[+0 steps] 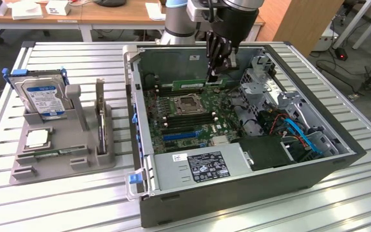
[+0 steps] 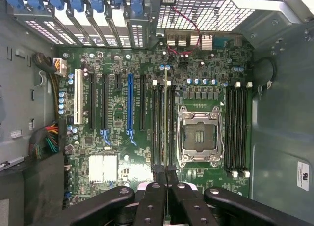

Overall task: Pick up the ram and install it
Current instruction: 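Insert the ram into the slot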

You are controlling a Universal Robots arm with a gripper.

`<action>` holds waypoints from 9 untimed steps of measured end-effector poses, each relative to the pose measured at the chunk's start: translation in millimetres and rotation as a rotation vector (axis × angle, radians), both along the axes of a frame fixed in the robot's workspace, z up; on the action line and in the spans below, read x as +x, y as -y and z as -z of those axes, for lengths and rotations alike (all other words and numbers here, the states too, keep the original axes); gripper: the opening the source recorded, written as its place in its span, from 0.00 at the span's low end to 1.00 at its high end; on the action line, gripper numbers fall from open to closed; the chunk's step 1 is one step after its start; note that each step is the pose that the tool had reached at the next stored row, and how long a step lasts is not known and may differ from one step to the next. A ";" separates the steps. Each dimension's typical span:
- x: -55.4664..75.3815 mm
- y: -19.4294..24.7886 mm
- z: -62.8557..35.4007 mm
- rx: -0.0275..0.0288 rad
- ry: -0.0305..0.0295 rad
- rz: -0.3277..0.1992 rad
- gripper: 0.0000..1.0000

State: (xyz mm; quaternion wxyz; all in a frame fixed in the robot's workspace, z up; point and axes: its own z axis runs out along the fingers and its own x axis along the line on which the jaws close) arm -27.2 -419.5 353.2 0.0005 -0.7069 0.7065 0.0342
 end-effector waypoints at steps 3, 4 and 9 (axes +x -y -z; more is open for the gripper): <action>0.0 0.0 0.0 0.0000 0.0000 0.000 0.10; 0.0 0.0 0.0 0.0000 0.0000 0.000 0.10; 0.0 0.0 1.7 0.0001 0.0000 0.000 0.10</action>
